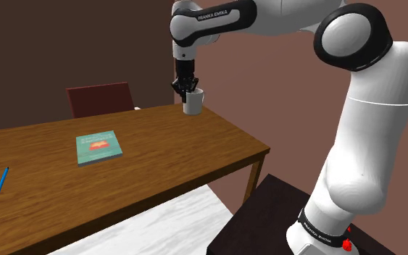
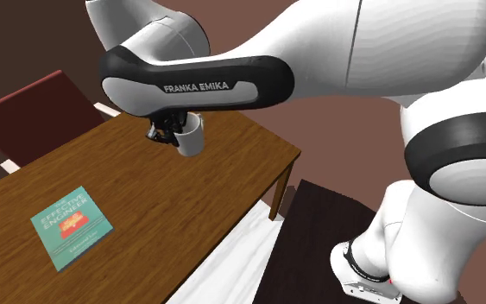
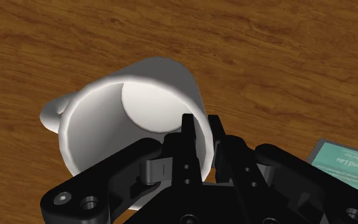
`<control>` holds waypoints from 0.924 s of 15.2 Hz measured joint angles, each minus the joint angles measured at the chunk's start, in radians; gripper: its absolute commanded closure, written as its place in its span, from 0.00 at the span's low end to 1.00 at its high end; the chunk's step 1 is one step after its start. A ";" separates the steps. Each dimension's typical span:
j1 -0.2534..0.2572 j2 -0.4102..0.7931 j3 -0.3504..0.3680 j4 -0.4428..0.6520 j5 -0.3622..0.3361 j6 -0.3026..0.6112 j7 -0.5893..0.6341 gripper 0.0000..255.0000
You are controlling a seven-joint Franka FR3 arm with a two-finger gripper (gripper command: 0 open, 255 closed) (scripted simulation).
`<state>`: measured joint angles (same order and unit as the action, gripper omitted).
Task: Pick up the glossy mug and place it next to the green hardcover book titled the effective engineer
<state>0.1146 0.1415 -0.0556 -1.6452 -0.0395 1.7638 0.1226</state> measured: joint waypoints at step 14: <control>0.184 0.124 0.123 0.169 -0.017 -0.058 0.306 1.00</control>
<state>0.2990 0.2653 0.0679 -1.4765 -0.0563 1.7056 0.4281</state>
